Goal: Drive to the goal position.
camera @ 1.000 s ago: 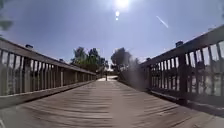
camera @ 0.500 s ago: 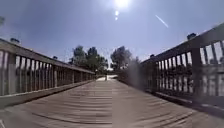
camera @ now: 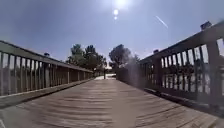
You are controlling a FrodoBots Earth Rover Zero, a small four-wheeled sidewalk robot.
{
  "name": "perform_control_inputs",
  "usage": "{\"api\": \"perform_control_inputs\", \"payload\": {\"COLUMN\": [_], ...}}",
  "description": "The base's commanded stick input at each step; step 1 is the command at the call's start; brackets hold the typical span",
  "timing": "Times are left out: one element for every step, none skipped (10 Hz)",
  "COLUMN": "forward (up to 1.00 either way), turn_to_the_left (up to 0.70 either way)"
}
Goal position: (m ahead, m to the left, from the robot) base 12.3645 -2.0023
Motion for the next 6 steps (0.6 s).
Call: {"api": "perform_control_inputs", "payload": {"forward": [0.70, 0.70, 0.70, 0.70, 0.70, 0.70], "turn_to_the_left": [0.00, 0.00, 0.00, 0.00, 0.00, 0.00]}}
